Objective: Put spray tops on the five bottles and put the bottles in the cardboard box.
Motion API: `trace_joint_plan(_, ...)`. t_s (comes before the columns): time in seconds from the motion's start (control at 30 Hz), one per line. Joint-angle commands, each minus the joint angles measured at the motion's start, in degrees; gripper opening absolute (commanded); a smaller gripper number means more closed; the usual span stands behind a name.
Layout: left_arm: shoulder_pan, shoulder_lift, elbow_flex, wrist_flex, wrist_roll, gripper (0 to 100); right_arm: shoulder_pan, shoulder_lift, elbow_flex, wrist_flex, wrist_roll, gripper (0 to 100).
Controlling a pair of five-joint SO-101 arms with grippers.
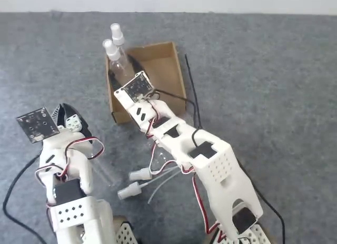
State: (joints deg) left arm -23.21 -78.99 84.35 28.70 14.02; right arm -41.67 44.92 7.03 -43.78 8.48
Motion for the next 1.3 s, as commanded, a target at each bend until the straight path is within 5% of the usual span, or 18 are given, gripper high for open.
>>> trace_joint_plan(0.0, -0.3, -0.8, -1.3, -1.9, -0.5, 2, -0.6, -2.0, -0.1, -1.5, 0.2, 20.3)
trace_joint_plan(0.27, -0.3, -0.8, -1.3, -1.9, -0.5, 2, -0.1, -1.9, 0.3, -0.7, 0.2, 30.0)
trace_joint_plan(1.03, -0.2, -0.8, -1.2, -1.9, -0.5, 2, -0.5, -10.6, 9.3, 1.4, -0.3, 29.7)
trace_joint_plan(1.27, -0.3, -0.8, -1.2, -1.9, -0.5, 2, -0.5, -11.0, 9.1, 1.4, -0.3, 10.0)
